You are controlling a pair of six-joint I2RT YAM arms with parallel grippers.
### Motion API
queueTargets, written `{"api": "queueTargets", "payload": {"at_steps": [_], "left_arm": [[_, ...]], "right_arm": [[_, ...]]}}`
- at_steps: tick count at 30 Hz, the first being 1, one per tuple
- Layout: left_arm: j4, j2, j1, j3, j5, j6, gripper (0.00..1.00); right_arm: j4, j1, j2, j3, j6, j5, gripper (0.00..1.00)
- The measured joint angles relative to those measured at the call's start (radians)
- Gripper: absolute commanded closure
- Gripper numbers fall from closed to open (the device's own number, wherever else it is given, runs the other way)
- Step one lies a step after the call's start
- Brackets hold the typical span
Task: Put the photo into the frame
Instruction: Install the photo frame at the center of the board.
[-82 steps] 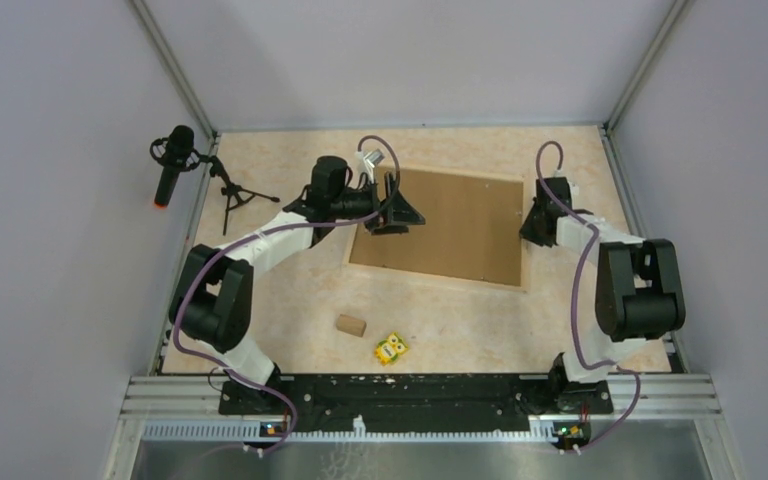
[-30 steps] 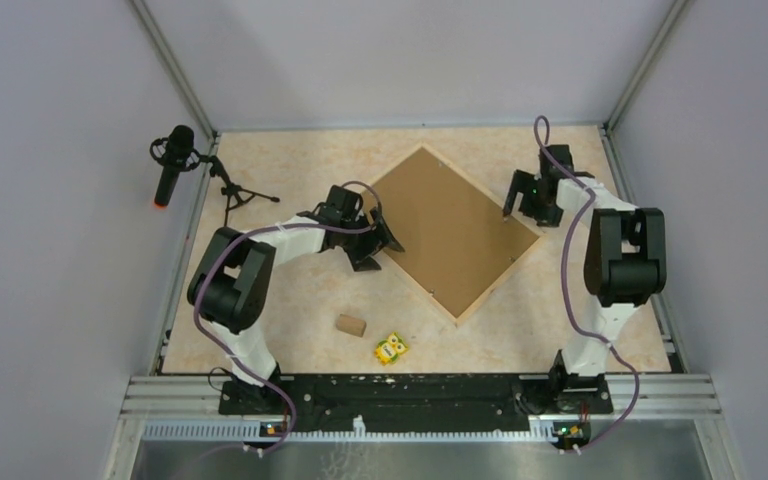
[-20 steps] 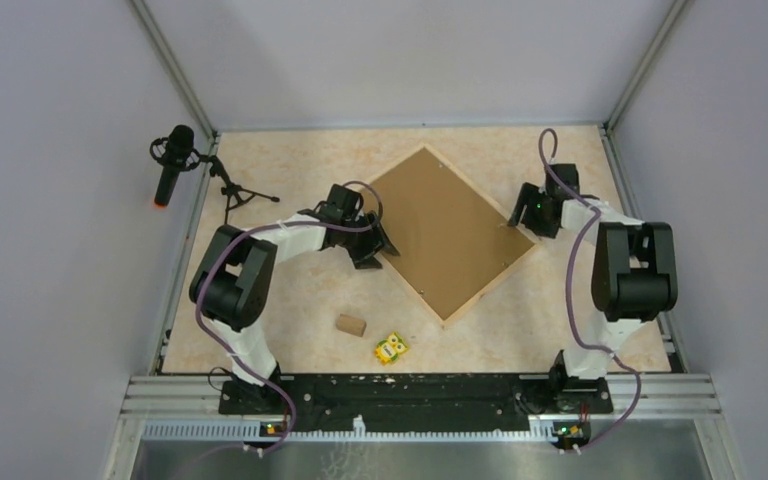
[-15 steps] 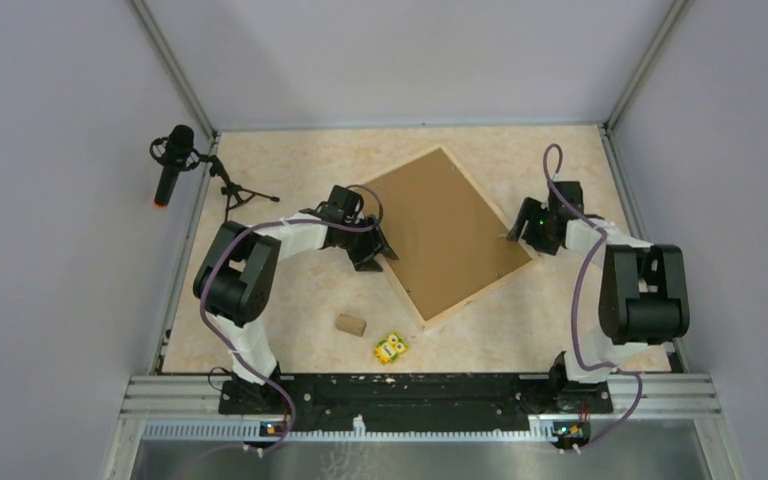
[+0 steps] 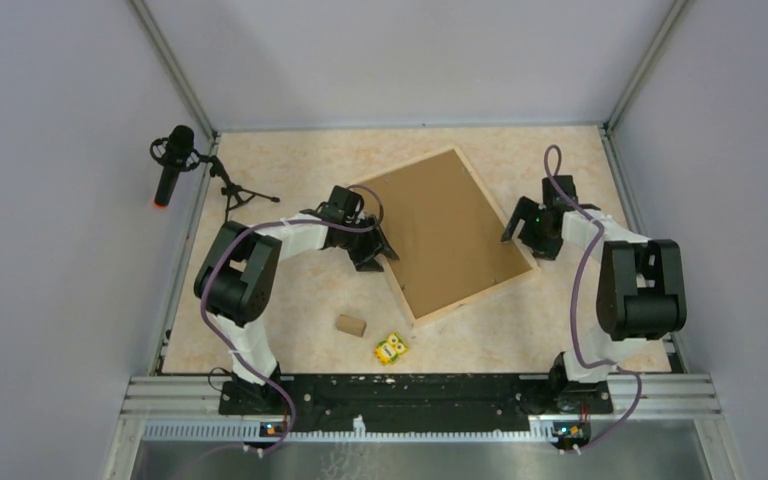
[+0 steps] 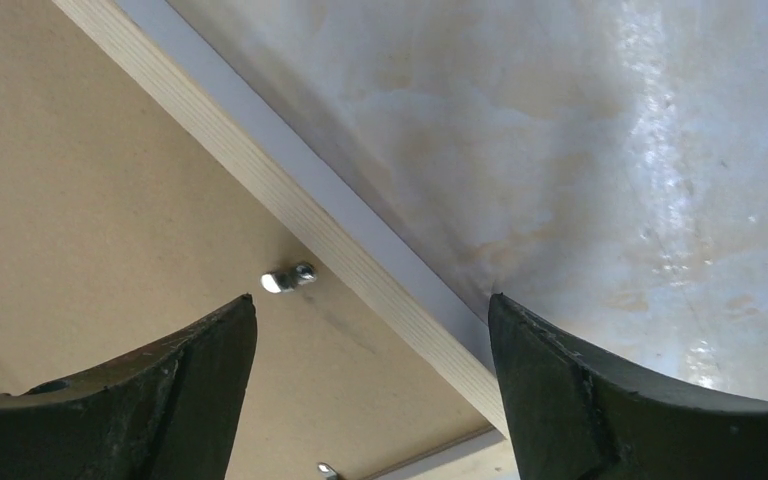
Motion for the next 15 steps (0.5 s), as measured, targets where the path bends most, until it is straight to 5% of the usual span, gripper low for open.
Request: {"api": "queueTargets", "payload": {"at_steps": [15], "left_arm": [[0.004, 0.006, 0.003, 0.000, 0.023, -0.010, 0.43]], "right_arm": [[-0.029, 0.069, 0.072, 0.078, 0.010, 0.108, 0.25]]}}
